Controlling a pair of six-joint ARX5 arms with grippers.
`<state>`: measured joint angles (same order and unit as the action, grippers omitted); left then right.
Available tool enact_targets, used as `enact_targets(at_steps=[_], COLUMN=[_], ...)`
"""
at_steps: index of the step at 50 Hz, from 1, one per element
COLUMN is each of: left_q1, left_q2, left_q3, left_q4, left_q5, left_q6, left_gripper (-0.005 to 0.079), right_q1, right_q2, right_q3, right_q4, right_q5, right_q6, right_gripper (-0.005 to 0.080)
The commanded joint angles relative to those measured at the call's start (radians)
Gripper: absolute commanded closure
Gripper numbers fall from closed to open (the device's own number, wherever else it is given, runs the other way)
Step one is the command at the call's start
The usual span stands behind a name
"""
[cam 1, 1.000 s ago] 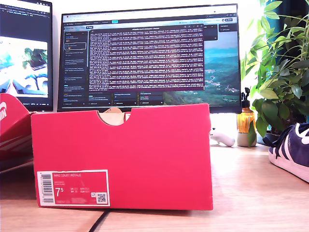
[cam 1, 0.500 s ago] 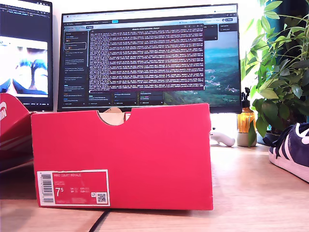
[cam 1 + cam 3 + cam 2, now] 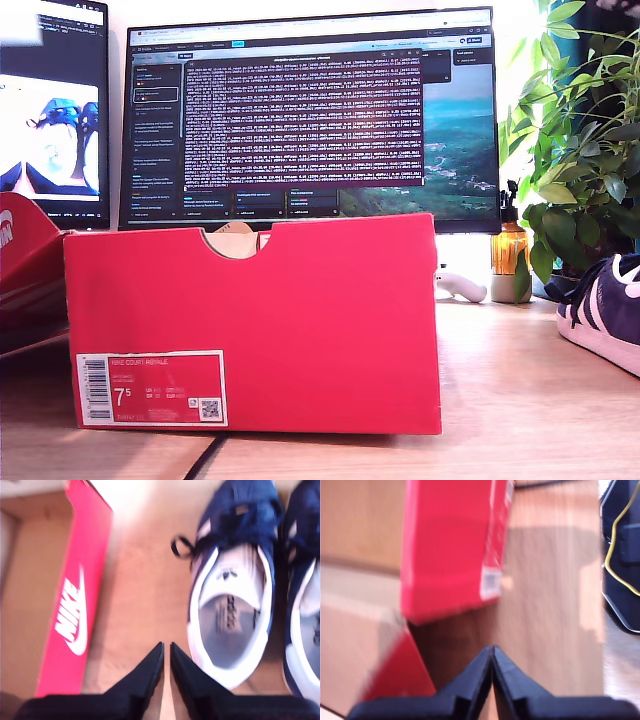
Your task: Pack the blue shoes by picking the first shoe and placing it inside the red shoebox, left side, then picking and rotating the second shoe and placing it in the shoebox
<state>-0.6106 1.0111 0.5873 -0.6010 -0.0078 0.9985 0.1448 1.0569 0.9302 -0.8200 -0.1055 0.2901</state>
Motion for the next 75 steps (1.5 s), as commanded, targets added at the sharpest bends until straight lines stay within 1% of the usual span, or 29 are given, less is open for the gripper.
enact_targets(at_steps=[1, 6, 12, 15, 19, 25, 32, 36, 42, 45, 52, 61, 70, 75], left_q1=[-0.015, -0.029, -0.033, -0.034, -0.037, -0.040, -0.040, -0.040, -0.040, -0.040, -0.040, -0.040, -0.040, -0.040], left_q2=[0.024, 0.053, 0.075, 0.079, 0.083, 0.083, 0.083, 0.083, 0.083, 0.083, 0.083, 0.083, 0.083, 0.083], left_q3=[0.004, 0.004, 0.004, 0.004, 0.004, 0.004, 0.004, 0.004, 0.004, 0.004, 0.004, 0.004, 0.004, 0.004], left_q4=[0.038, 0.081, 0.114, 0.125, 0.153, 0.185, 0.173, 0.168, 0.157, 0.153, 0.152, 0.153, 0.153, 0.153], left_q5=[-0.028, -0.057, -0.064, -0.063, -0.064, -0.064, -0.064, -0.064, -0.064, -0.064, -0.064, -0.064, -0.064, -0.064], left_q6=[0.000, 0.000, -0.001, 0.000, 0.000, -0.001, -0.005, -0.007, -0.008, -0.010, -0.034, -0.034, -0.034, -0.034], left_gripper=[0.0761, 0.0761, 0.0761, 0.0761, 0.0761, 0.0761, 0.0761, 0.0761, 0.0761, 0.0761, 0.0761, 0.0761, 0.0761, 0.0761], right_q1=[-0.001, -0.001, -0.001, -0.001, -0.001, -0.001, -0.002, -0.002, -0.003, -0.006, -0.017, -0.018, -0.019, -0.019], right_q2=[0.055, 0.121, 0.188, 0.211, 0.233, 0.267, 0.302, 0.304, 0.308, 0.312, 0.326, 0.368, 0.473, 0.531], right_q3=[0.005, 0.006, 0.009, 0.009, 0.009, 0.009, 0.009, 0.023, 0.065, 0.070, 0.070, 0.069, 0.069, 0.069], right_q4=[-0.026, -0.034, -0.012, 0.011, 0.027, 0.044, 0.106, 0.131, 0.064, 0.032, -0.005, -0.029, -0.015, -0.010], right_q5=[-0.008, -0.021, -0.028, -0.047, -0.061, -0.060, -0.054, -0.070, -0.064, -0.038, 0.039, 0.057, 0.053, 0.053], right_q6=[-0.004, -0.010, -0.011, -0.023, -0.038, -0.079, -0.091, -0.100, -0.116, -0.122, -0.159, -0.168, -0.168, -0.168], right_gripper=[0.0742, 0.0704, 0.0605, 0.0558, 0.0534, 0.0532, 0.0531, 0.0531, 0.0515, 0.0497, 0.0496, 0.0496, 0.0498, 0.0532])
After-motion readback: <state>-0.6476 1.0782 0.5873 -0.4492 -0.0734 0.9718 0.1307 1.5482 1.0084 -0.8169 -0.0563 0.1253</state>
